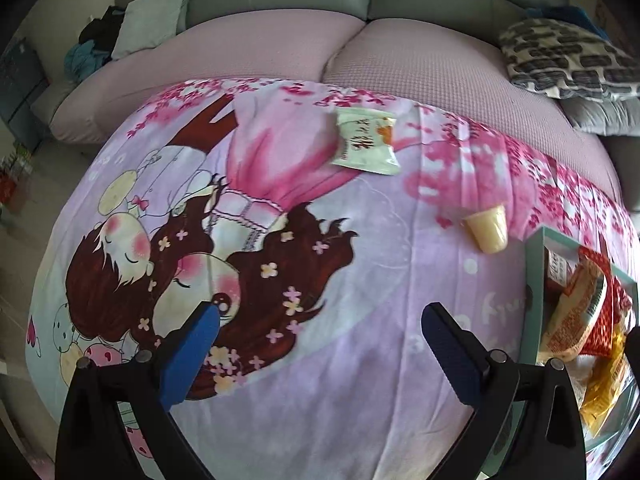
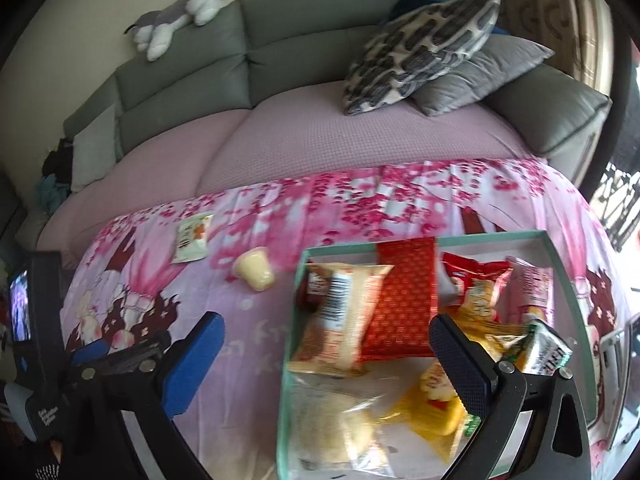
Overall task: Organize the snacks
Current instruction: 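Move both open tools back toward the jelly cup and white cookie pack, then grasp the yellow jelly cup with the right tool while the left tool grasps the white-green cookie pack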
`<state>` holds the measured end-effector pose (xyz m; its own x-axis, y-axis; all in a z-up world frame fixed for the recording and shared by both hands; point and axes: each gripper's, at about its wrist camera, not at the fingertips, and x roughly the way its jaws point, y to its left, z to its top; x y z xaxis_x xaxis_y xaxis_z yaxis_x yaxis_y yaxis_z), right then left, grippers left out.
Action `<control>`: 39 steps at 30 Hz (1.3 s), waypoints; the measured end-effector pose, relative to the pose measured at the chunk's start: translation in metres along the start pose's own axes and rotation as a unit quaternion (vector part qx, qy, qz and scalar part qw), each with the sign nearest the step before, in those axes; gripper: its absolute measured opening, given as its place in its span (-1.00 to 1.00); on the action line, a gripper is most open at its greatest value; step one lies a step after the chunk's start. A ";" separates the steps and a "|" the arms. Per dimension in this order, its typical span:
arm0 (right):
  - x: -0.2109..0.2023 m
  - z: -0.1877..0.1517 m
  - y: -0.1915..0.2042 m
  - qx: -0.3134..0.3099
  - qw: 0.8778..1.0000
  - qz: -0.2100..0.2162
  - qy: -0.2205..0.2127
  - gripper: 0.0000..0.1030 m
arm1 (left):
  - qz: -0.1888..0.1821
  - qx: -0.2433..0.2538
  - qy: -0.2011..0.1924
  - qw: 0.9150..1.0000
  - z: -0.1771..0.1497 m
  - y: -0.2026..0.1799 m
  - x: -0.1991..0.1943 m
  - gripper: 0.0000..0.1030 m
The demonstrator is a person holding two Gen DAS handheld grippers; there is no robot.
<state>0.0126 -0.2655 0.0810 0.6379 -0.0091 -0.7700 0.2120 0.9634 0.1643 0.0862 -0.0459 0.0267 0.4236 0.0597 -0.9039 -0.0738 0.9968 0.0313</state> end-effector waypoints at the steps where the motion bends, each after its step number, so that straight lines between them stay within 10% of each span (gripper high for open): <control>1: 0.001 -0.001 0.006 -0.006 1.000 0.003 0.002 1.00 | 0.001 -0.005 0.000 1.000 0.001 0.004 0.000 0.96; 39: 0.085 0.006 0.085 -0.066 0.996 0.013 0.062 0.73 | -0.026 -0.007 0.029 0.999 0.067 0.051 0.049 0.96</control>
<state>0.0887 -0.1861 0.0331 0.5438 0.0413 -0.8382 0.0917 0.9899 0.1082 0.1634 0.0111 0.0126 0.3740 0.0042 -0.9274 -0.0665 0.9975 -0.0223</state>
